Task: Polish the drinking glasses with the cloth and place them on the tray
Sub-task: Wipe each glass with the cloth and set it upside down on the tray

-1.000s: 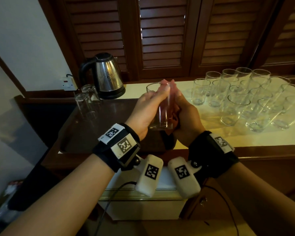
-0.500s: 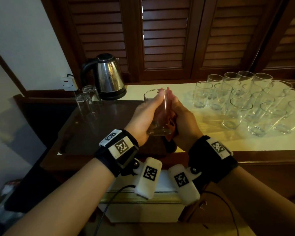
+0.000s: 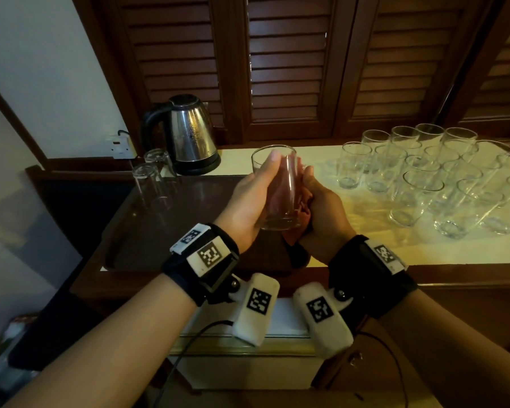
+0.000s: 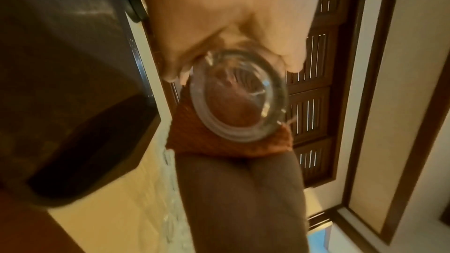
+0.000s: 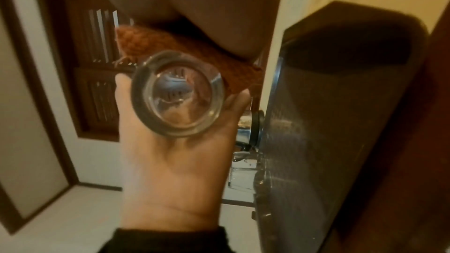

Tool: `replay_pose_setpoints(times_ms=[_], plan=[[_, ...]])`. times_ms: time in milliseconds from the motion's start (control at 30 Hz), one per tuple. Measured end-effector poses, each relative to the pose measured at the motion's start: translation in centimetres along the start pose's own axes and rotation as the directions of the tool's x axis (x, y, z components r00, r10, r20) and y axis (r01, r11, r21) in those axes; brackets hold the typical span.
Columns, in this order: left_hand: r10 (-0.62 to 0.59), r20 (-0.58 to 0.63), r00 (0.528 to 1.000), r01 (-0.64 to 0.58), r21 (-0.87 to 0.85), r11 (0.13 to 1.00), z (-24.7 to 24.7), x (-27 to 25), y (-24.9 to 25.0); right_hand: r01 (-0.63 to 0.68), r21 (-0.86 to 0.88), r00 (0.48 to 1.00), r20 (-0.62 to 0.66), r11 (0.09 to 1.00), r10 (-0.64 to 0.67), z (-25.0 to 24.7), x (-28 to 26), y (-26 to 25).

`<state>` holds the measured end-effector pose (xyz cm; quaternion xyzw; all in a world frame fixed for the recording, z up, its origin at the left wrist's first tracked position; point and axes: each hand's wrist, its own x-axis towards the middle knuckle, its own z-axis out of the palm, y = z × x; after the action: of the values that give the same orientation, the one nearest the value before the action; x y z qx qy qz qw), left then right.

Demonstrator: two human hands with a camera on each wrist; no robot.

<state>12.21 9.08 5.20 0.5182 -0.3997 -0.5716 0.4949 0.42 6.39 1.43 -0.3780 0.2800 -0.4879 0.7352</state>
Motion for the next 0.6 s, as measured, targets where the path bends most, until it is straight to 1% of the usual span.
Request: replay_pose_setpoints(times_ms=[67,133,200,267,300,367,467,500,533,600], plan=[[0.032,-0.003,0.999,-0.032,0.062,0.998,-0.1,0.4,0.0,0.025,-0.004,1.000,-0.015,1.000,-0.025,-0.2,0.2,-0.3],[0.060,-0.066,0.996,-0.055,0.079,0.995,0.0,1.1,-0.2,0.114,-0.111,0.993,-0.025,0.987,-0.118,0.0,0.6,-0.5],[0.082,-0.113,0.990,-0.074,0.073,0.995,0.3,1.5,-0.2,0.215,-0.247,0.975,0.005,0.945,-0.221,0.5,1.0,-0.5],[0.093,-0.116,0.989,-0.085,0.070,0.994,0.4,1.9,-0.4,0.252,-0.292,0.967,0.033,0.923,-0.253,0.8,1.3,-0.2],[0.095,-0.108,0.990,-0.088,0.070,0.994,0.4,1.9,-0.5,0.259,-0.304,0.965,0.037,0.917,-0.260,0.8,1.5,0.0],[0.092,-0.087,0.992,-0.086,0.064,0.994,0.0,1.8,-0.8,0.221,-0.279,0.975,0.039,0.935,-0.219,0.3,1.7,0.4],[0.060,0.024,0.998,-0.060,0.017,0.998,-1.2,1.3,-1.1,0.053,-0.116,0.998,0.025,0.992,-0.050,-0.2,1.3,0.5],[0.046,0.044,0.998,-0.047,0.014,0.999,-1.4,1.3,-1.2,0.042,-0.088,0.999,0.023,0.995,-0.040,-0.3,1.2,0.3],[0.050,0.037,0.998,-0.050,0.013,0.999,-1.5,1.4,-1.3,0.062,-0.098,0.998,0.020,0.993,-0.060,-0.4,1.2,0.2],[0.062,-0.062,0.996,-0.063,-0.014,0.998,-1.3,1.7,-1.2,0.176,-0.213,0.984,0.006,0.961,-0.179,0.0,1.2,0.0]])
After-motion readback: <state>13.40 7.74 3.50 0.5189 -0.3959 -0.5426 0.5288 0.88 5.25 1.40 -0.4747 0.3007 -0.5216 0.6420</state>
